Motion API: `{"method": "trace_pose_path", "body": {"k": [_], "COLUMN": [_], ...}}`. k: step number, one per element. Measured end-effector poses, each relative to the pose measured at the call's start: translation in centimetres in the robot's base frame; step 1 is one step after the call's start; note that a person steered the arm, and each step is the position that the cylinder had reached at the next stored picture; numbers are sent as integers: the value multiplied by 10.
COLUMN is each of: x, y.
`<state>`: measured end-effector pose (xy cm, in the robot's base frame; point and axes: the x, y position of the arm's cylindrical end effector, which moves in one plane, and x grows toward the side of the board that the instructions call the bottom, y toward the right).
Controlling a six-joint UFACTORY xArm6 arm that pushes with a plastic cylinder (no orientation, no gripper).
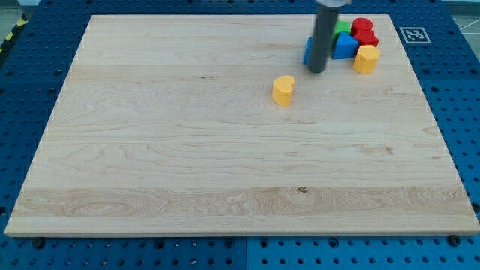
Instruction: Move yellow heart closer to the blue cube
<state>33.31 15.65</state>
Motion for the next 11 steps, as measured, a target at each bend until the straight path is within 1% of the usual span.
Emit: {"method": "trace_pose_path", "body": {"k": [1,2,3,4,6,7,8,9,10,11], "x": [-12,0,28,66,193,205,192,141,98,98], "y": [48,39,10,-15,-21,-52,-89,-105,-106,-106]}}
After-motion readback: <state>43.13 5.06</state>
